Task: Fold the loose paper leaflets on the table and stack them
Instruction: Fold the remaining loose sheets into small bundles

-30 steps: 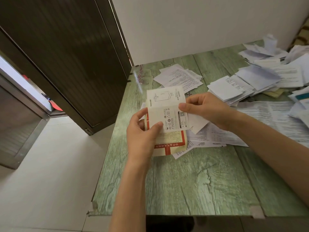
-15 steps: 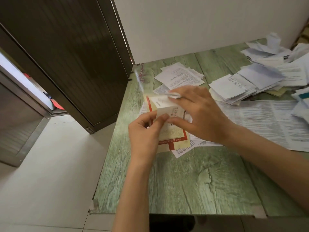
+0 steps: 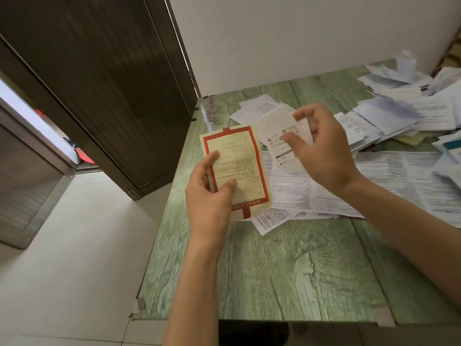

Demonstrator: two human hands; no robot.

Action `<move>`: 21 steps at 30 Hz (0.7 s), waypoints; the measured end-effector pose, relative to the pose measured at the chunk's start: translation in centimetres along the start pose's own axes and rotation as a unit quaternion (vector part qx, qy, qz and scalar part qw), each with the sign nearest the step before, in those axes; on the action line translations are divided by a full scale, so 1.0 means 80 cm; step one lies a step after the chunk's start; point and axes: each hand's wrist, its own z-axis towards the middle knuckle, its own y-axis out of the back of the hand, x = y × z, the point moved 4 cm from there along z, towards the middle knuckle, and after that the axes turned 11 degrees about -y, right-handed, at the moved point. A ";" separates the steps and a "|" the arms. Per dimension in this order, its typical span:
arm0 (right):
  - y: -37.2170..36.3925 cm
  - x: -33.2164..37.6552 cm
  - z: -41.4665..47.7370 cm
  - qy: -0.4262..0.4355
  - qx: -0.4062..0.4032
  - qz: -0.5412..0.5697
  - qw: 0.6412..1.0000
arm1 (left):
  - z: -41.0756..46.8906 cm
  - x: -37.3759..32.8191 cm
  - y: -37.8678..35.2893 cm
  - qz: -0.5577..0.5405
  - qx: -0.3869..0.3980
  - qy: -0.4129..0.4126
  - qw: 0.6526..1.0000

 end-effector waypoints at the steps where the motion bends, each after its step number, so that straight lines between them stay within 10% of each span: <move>1: 0.000 -0.001 0.000 -0.006 0.010 0.013 1.000 | 0.000 0.000 0.000 -0.006 -0.003 0.000 1.000; 8: -0.012 -0.009 -0.003 0.020 0.043 -0.108 0.993 | 0.000 -0.002 0.002 -0.015 -0.016 0.001 1.000; 17: -0.038 -0.013 -0.019 -0.187 0.302 0.075 0.932 | 0.002 0.005 0.003 -0.006 -0.036 0.029 0.999; 21: -0.042 -0.014 -0.024 -0.176 0.275 0.108 0.939 | 0.002 0.010 0.004 -0.028 -0.035 0.074 0.996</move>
